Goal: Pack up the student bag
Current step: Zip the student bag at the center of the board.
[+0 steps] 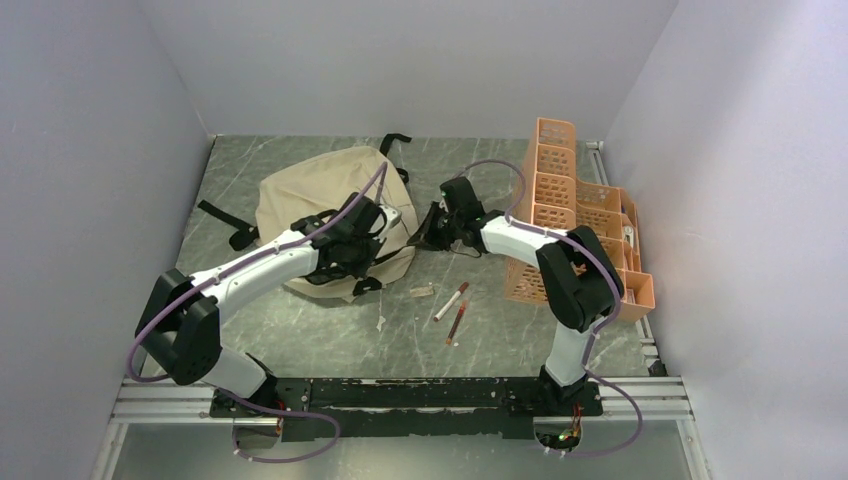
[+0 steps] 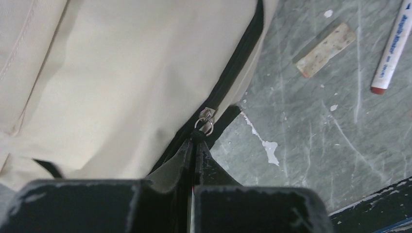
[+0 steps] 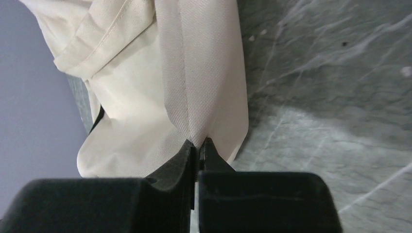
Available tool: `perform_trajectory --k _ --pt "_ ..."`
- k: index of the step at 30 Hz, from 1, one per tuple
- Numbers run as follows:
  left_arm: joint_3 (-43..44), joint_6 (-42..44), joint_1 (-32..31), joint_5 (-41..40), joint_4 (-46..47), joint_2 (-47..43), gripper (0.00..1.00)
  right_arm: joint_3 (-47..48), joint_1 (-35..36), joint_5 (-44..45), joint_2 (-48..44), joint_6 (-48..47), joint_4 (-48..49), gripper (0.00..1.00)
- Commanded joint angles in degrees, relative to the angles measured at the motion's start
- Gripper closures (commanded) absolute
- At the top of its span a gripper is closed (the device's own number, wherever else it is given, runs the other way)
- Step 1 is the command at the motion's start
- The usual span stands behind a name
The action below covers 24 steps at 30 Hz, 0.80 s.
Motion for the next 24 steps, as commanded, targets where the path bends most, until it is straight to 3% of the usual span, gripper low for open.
perform_trajectory --k 1,13,24 --pt "1.4 -0.9 -0.2 -5.1 -5.8 -2.0 0.95 -1.1 -3.3 5.4 -2.1 -2.5 0.1 1.0" --pt "3.0 -5.8 3.6 -15.6 -9.1 -6.6 0.95 0.7 -5.6 11.4 -1.0 -7.0 -2.7 1.0" --pt "-2.2 -12.5 14.9 -19.5 -9.1 -13.7 0.95 1.9 -6.7 15.7 -1.2 -9.4 -4.0 1.0"
